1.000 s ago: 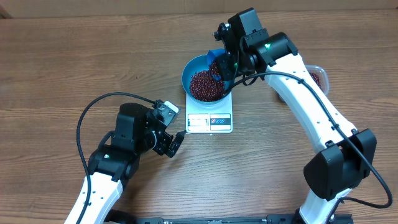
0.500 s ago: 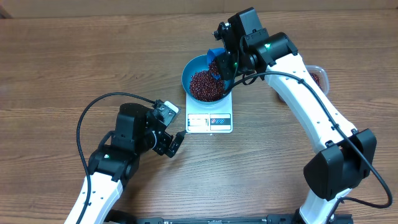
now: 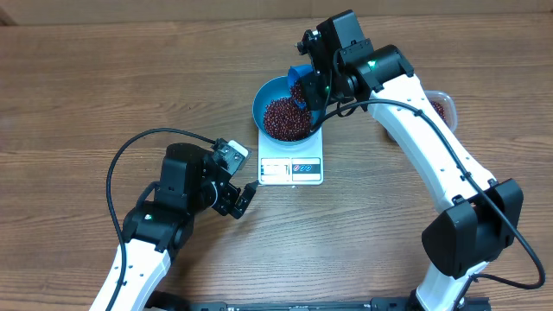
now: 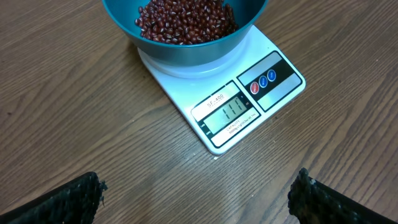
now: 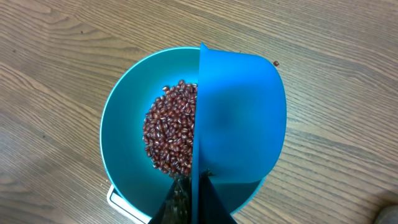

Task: Scoop item into bowl and weigh 150g on scale
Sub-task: 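Tip the scoop with the right gripper to pour beans into the bowl, then hold the scoop tilted over the bowl, trickling beans in slowly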

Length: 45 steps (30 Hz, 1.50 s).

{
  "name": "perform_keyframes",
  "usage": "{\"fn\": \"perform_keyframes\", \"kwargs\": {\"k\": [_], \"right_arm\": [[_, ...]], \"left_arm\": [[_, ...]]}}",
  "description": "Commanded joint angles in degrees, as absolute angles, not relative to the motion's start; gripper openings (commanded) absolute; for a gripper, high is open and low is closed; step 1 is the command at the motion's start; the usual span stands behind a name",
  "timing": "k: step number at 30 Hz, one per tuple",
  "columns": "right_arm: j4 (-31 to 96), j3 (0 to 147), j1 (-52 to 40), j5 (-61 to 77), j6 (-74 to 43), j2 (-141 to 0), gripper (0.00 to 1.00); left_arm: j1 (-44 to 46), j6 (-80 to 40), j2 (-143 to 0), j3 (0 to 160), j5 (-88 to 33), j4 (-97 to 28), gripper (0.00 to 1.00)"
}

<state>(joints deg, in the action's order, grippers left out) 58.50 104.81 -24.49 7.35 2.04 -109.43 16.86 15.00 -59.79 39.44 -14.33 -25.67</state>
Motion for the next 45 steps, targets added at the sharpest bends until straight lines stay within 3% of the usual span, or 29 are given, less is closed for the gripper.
{"fn": "perform_keyframes", "kwargs": {"k": [1,45], "right_arm": [[58.13,107.02,-24.82,6.48,3.03,-106.80,0.04],[57.95,107.02,-27.20,7.44,6.02,-106.80,0.04]], "left_arm": [[16.69,15.00,-59.24,39.16,-14.44,-25.56,1.00],[16.69,15.00,-59.24,39.16,-14.41,-25.58,1.00]]}}
